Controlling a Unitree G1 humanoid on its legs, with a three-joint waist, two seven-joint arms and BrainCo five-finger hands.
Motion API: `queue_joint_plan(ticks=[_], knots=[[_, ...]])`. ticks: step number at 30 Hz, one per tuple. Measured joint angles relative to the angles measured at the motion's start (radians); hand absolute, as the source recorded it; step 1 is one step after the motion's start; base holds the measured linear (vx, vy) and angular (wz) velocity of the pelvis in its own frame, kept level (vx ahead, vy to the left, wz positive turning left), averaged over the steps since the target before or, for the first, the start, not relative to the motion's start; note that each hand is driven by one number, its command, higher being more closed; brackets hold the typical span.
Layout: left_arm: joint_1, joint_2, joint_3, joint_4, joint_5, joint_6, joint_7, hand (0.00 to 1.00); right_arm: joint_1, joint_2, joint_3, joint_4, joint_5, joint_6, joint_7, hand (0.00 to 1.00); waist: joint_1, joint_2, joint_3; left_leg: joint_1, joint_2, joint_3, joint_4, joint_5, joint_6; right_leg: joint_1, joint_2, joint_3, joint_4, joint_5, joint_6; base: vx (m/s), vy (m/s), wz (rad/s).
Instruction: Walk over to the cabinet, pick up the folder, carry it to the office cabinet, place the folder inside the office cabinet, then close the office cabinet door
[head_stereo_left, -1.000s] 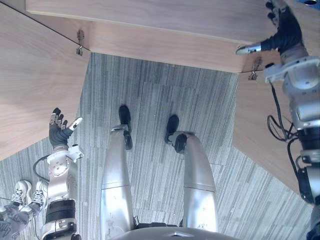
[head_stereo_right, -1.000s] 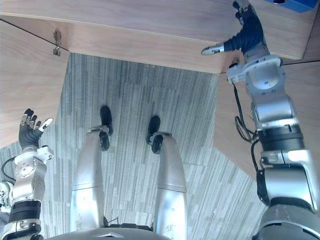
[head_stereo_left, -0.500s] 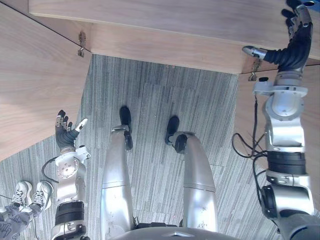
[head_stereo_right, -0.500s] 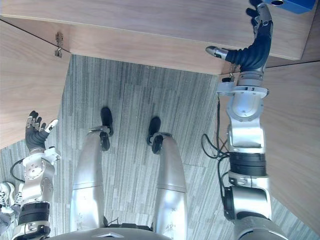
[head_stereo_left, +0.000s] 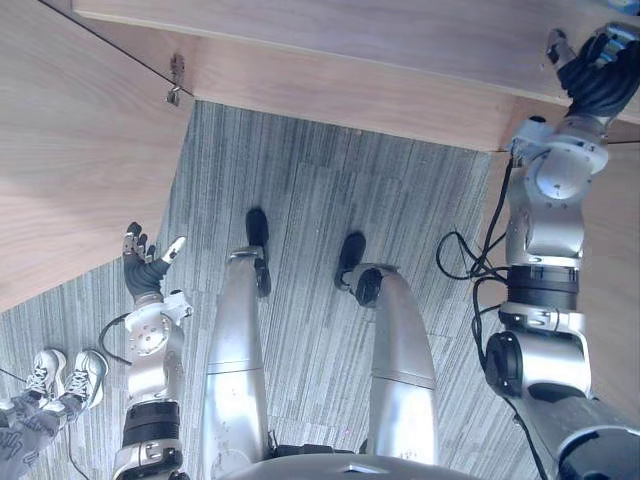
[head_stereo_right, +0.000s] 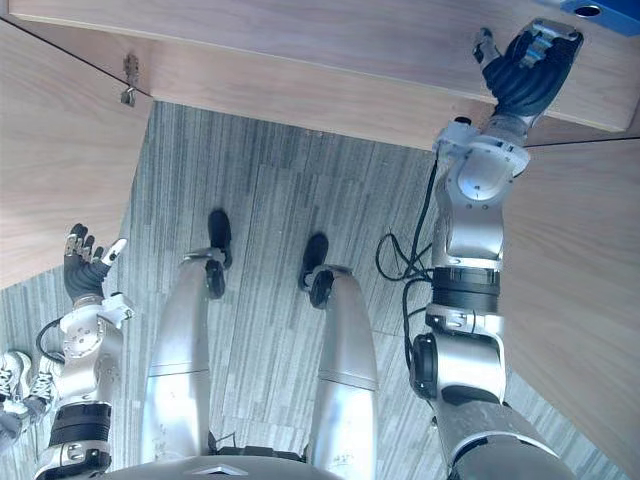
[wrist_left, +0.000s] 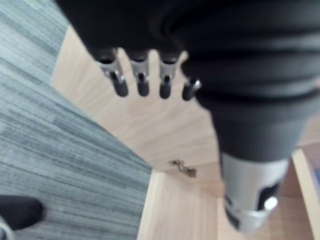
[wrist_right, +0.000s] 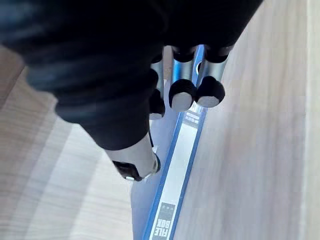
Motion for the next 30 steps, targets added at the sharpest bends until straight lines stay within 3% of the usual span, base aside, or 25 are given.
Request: queue_joint_plan(ticks=[4, 13, 21, 30], knots=[[0.000, 0.000, -0.009, 0.003, 0.000, -0.008, 0.001, 0.00, -0.059, -0.039, 0.014, 0.061, 0.010, -0.002, -0.001, 1.00, 0.005, 0.001, 0.037, -0.004, -0.001, 0.000, 0.001, 0.001, 0.001, -0.003, -0.004, -0.002, 0.002, -0.001, 0.000, 0.00, 0.006, 0.01], [-0.008, 0.002, -0.038, 0.048, 0.000, -0.012, 0.017, 0.00, -0.209, -0.179, 0.137, 0.262, -0.032, 0.035, 0.035, 1.00, 0.004, 0.001, 0.040, -0.031, -0.002, 0.000, 0.002, 0.004, 0.006, -0.028, -0.008, -0.006, 0.005, 0.005, -0.010, 0.00, 0.003, 0.00], [-0.060, 0.008, -0.037, 0.116, -0.003, -0.013, 0.019, 0.00, -0.358, -0.247, 0.191, 0.428, -0.071, 0.051, 0.070, 1.00, 0.002, 0.001, 0.040, -0.050, -0.001, -0.001, 0.004, 0.005, 0.007, -0.043, -0.008, -0.010, 0.001, 0.002, -0.004, 0.00, 0.004, 0.00], [-0.144, 0.030, -0.032, 0.180, -0.023, -0.010, 0.021, 0.00, -0.503, -0.257, 0.287, 0.576, -0.110, 0.078, 0.072, 1.00, -0.021, 0.001, 0.040, -0.058, 0.001, -0.002, -0.003, 0.010, 0.012, -0.047, -0.005, -0.013, -0.015, 0.013, -0.004, 0.00, 0.013, -0.01]])
